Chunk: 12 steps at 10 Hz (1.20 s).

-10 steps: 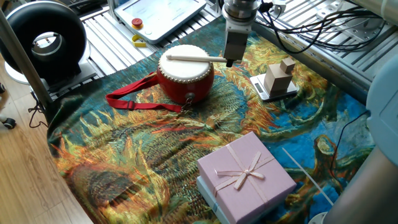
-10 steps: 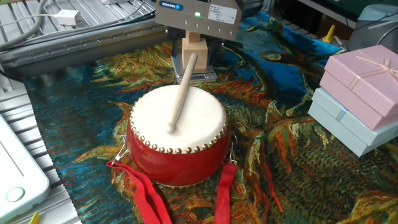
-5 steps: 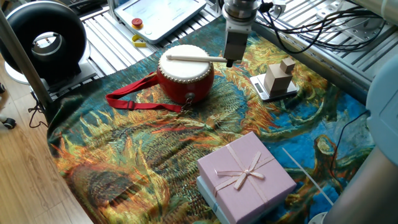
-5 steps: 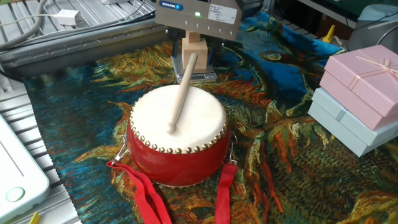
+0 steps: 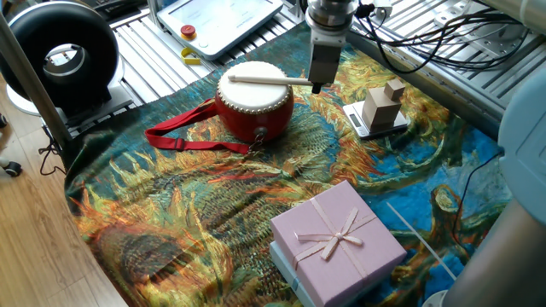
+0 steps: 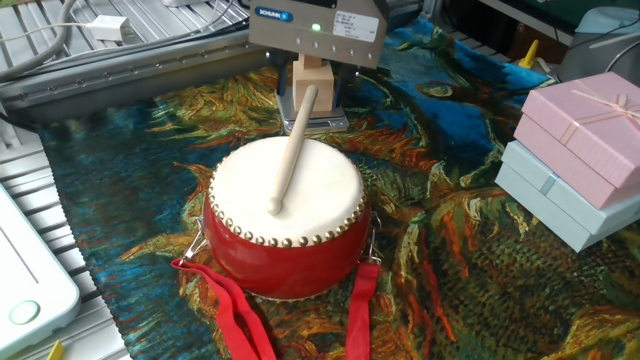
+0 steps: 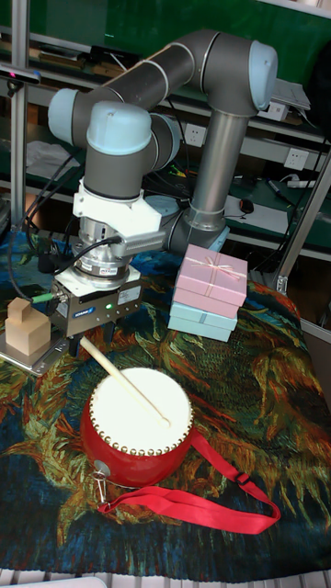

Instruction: Play the drum

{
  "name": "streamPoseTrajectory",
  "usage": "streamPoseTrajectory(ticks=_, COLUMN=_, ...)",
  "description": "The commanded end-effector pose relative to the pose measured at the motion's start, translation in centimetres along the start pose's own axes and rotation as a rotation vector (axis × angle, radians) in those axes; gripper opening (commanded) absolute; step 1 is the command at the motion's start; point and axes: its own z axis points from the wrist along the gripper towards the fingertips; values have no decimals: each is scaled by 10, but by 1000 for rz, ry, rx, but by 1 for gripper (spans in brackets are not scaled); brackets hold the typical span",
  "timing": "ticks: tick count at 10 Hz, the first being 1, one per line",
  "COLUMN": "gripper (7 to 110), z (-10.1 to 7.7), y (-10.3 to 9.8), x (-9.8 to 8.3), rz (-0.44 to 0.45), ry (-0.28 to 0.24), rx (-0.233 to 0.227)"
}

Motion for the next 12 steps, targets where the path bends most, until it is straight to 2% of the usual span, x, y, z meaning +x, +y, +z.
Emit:
streamPoseTrajectory(ticks=1, gripper=66, z=13, y=1, x=-6, rz=16, ry=-18, rx=-15)
streamPoseTrajectory(ticks=3, gripper=66, z=19, y=0, x=-6, rz=15, ry=-16, rx=-12)
streamPoseTrajectory(ticks=9, gripper=66, z=24, y=1, x=-2, rz=22, ry=-15, rx=-24)
streamPoseTrajectory(ticks=10, gripper=44, z=24, y=2, x=-2, rz=25, ry=-16, rx=-28)
streamPoseTrajectory(ticks=12, gripper=44, z=23, y=3, x=-3, rz=28, ry=-17, rx=-31)
